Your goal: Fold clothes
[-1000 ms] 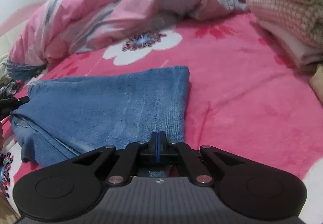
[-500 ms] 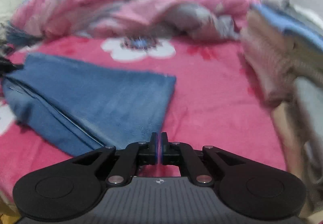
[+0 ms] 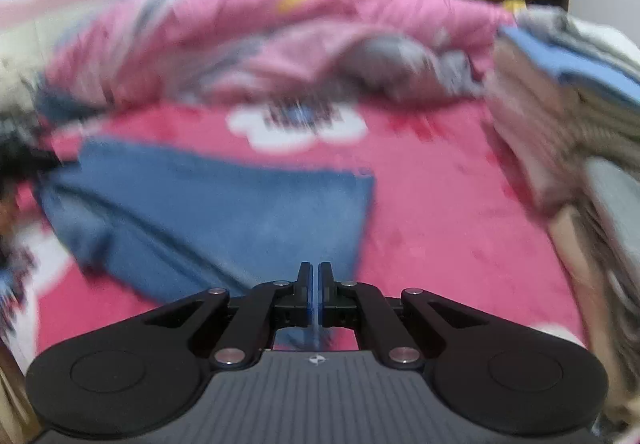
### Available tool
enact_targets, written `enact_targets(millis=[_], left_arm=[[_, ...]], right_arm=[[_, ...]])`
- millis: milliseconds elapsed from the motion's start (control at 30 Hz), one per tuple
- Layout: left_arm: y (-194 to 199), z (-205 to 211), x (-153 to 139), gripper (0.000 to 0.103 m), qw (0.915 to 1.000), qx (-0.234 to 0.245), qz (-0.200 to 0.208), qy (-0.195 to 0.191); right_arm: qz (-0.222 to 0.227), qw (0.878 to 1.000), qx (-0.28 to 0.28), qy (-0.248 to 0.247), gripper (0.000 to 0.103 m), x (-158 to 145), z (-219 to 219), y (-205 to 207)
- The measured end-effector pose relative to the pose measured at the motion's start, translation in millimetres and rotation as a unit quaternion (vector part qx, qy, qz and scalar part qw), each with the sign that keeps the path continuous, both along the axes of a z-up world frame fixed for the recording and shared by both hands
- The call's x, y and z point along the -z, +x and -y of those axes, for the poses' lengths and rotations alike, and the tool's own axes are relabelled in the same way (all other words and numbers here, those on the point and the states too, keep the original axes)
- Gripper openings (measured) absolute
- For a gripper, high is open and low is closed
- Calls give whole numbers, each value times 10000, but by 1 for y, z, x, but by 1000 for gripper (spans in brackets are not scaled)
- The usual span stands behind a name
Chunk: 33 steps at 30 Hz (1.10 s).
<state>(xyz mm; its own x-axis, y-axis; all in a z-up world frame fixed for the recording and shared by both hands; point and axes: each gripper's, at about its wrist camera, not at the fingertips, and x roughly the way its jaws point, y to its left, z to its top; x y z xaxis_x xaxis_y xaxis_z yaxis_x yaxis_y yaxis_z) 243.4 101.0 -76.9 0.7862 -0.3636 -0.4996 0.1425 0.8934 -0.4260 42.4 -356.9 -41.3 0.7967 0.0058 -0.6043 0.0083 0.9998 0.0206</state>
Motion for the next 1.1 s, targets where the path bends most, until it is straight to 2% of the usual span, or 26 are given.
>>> enact_targets(millis=[67,133,167,200,233,333,400,433,500,533,633,733,800,867,967,1000,1067,1100], left_arm=[[0,0,0,5,10000,9,4,7],[-1,0,0,5,10000,22,26,15],[-2,-1,-1,5,10000,31,53,21],[-4,-1,-3,5,10000,40,80,27],[-5,-1,-4,5,9999,48,107,34],[-12,-2,-12,6,9993,-32,353,109],[-19,-5,-21,6,9977,-111,663,99],[-22,-5,-25,6,9964,-42,842,51],[-29,1,-32,6,9926,356,1162,23],[-32,7,-35,7,9895,644,1290,38],[-38,37,-29,8,9798,1560,1195,362],[-41,68,-11,8,9664,2134,885,1124],[-44,75,-3,9,9605,2229,890,1410],[-46,75,1,9,9566,2293,968,1513],[-43,71,2,10,9583,2305,916,1418],[-43,70,2,10,9584,2306,912,1415],[-44,70,3,10,9580,2307,918,1432],[-45,70,3,10,9578,2308,923,1442]], right_arm=[[87,9996,-223,-121,2,8,-9,5],[-421,9966,-503,-493,2,40,-16,11],[-318,9937,-722,-798,2,52,-21,3],[-255,9912,-828,-1002,2,52,-24,-3],[-402,9900,-823,-1077,2,48,-25,-3],[-467,9909,-686,-1064,2,27,-27,-1],[-186,9935,-610,-945,2,10,-31,0],[-54,9957,-591,-715,2,3,-32,4],[204,9979,-552,-273,2,-11,-36,11],[277,9978,-556,-243,2,-14,-42,15],[363,9966,-524,-531,3,-11,-63,33],[122,9991,-342,-215,3,7,-69,47],[-402,9990,-198,-86,7,37,-72,55],[-241,9993,-218,-203,7,51,-75,50],[-441,9990,-41,-97,8,33,-76,50],[-363,9993,29,60,8,25,-74,49],[113,9995,58,286,8,13,-72,42],[348,9988,65,345,16,9,-73,39]])
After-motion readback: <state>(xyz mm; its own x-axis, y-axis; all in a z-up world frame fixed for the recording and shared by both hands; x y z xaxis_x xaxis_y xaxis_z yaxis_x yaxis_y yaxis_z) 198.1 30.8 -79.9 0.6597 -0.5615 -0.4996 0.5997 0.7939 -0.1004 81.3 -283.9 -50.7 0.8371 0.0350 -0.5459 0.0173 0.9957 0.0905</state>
